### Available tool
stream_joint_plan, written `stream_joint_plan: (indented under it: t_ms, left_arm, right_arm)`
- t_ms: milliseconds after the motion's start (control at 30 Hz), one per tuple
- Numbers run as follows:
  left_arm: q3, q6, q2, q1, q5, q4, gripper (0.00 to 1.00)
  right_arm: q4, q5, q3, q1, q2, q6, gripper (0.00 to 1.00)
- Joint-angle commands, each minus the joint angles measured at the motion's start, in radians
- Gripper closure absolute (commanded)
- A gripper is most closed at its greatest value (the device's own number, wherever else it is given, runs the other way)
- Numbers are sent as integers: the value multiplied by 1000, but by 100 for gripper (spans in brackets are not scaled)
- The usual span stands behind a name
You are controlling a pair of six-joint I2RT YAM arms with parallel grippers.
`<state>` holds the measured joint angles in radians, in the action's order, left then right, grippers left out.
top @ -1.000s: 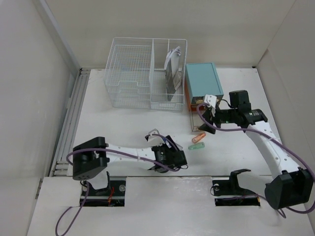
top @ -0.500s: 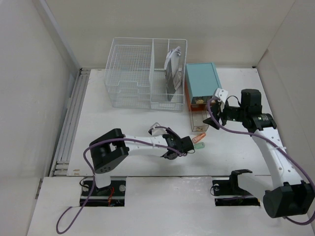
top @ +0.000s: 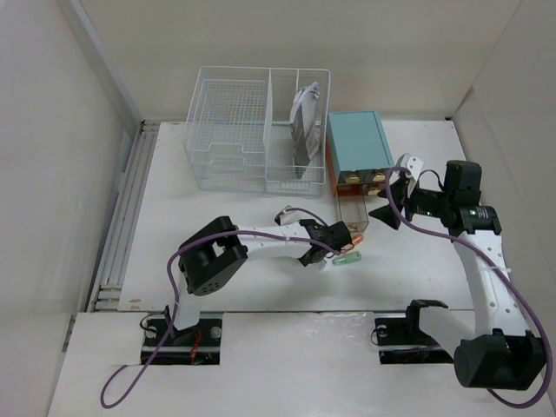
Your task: Organize the desk
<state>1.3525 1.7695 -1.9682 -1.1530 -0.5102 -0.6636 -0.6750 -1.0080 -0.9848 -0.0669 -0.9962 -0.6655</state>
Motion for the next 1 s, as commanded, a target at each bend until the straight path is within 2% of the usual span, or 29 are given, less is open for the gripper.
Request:
stream_joint_plan:
  t_ms: [0,67,100,233,267,467,600,700,967]
  left_arm:
    - [-13,-25,-29,-10,76,-96,89]
    - [-13,-25,2,-20,61,-96,94]
    - [-13,-34,14,-20,33,-96,100]
    - [42,-106,83,-40,-74,-82,100]
    - [60,-192,94,-40,-94,-56,100]
    - [207,-433,104,-40,-211,24,100]
    - [237,-638,104,-7,-177,165,100]
    - [237,-752,104,36,-125,289,100]
    - [303,-953,5,104,44,463,100]
  right_arm:
    - [-18,-66,-29,-17,18,-31,34]
    - [-18,-66,-29,-17,18,-40,34]
    - [-18,-66,-29,-27,18,-40,34]
    - [-18,-54,-29,-36,39,-40,34]
    - [-18,-53,-29,-36,39,-40,34]
    - [99,75,7,-85,106,47,34]
    - [181,176,31,-108,151,127,34]
    - [193,198,40,-129,163,150,34]
    - [184,207,40,-160,163,150,34]
